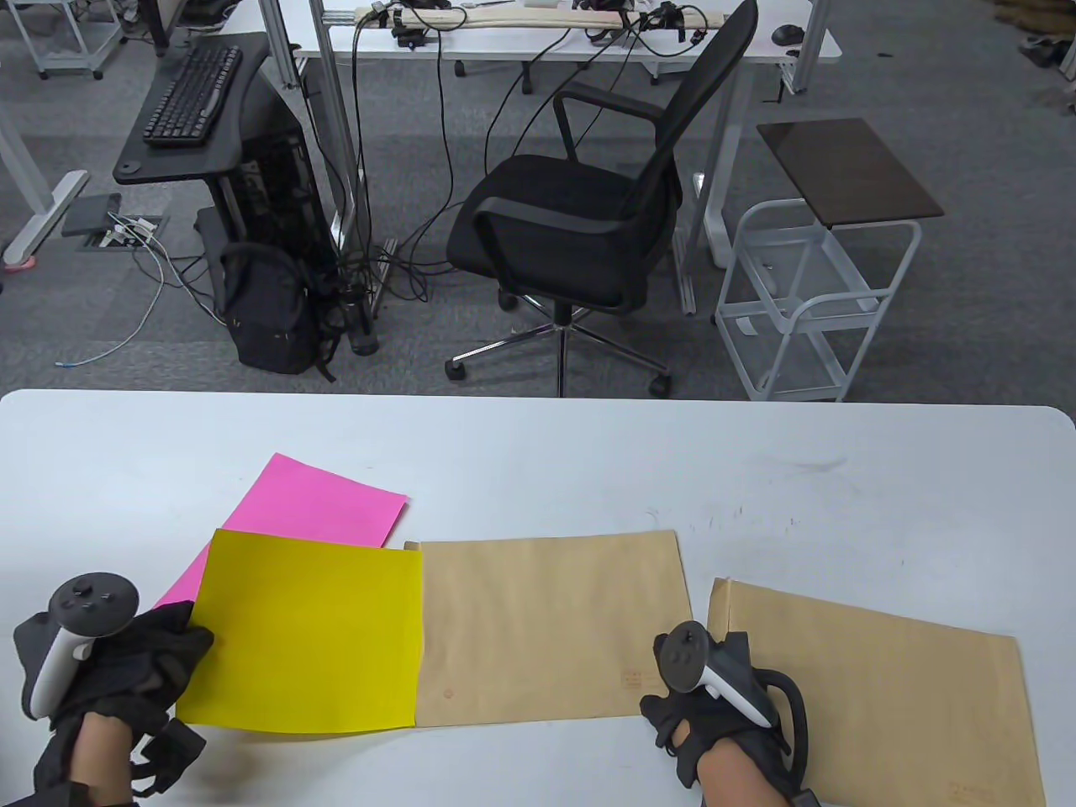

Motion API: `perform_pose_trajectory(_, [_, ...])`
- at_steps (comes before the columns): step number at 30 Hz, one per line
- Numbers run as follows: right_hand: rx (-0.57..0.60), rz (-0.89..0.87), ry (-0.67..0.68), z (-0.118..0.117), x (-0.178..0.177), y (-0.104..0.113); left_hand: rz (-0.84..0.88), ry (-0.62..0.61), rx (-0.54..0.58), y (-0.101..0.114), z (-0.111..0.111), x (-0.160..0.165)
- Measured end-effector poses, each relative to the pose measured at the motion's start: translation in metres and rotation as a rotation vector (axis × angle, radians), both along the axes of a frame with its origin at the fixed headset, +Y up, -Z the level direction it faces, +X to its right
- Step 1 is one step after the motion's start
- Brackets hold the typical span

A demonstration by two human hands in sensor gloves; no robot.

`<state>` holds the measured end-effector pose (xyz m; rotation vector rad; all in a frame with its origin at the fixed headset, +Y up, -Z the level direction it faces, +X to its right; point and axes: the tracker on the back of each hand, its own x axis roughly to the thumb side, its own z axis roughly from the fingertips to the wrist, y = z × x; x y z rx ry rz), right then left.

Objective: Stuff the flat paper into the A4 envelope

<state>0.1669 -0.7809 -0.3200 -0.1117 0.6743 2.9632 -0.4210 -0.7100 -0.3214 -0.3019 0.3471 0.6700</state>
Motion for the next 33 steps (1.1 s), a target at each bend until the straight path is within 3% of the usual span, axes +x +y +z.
perform_pose_trajectory(24, [-0.012,-0.005,0.002,0.000,0.000,0.000,0.002,-0.013,0.051,-0.011,-0.008,0.030])
perform_pose_trajectory(33, [-0.021,-0.002,0.005,0.000,0.000,0.001,-0.091,-0.043,0.047,-0.017,-0.013,0.048])
